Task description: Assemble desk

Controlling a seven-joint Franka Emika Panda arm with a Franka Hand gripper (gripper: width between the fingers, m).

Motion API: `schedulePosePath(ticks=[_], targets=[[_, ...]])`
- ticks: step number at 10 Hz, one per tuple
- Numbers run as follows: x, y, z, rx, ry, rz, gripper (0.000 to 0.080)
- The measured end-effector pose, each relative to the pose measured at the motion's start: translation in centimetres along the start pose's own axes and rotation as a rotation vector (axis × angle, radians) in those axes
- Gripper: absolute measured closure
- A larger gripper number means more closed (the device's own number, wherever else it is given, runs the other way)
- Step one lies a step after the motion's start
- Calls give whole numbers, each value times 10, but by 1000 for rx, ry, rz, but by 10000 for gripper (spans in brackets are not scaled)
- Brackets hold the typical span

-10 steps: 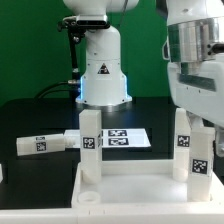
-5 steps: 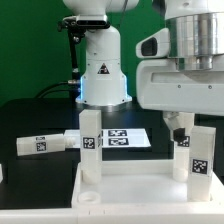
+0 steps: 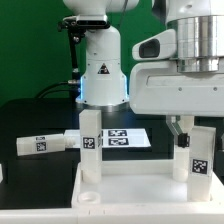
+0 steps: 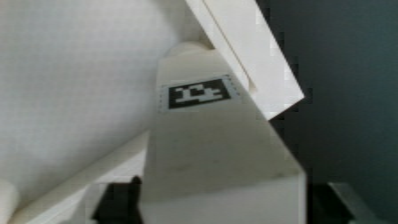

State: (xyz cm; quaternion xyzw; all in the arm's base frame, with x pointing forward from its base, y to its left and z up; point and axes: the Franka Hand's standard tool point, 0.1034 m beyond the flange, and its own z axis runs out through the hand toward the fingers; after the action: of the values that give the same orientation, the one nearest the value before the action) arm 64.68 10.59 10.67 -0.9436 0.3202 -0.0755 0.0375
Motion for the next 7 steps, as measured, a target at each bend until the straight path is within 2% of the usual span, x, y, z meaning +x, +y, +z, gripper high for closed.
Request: schedulePosePath(ticks=[1, 3, 5, 6, 7], targets=[[2, 2, 0, -2, 1, 66, 511], [3, 5, 0, -11, -5, 269, 511], [1, 7, -1, -37, -29, 555, 511], [-1, 8, 0, -32, -40, 768, 511], [-4, 8, 0, -11, -51, 967, 511]])
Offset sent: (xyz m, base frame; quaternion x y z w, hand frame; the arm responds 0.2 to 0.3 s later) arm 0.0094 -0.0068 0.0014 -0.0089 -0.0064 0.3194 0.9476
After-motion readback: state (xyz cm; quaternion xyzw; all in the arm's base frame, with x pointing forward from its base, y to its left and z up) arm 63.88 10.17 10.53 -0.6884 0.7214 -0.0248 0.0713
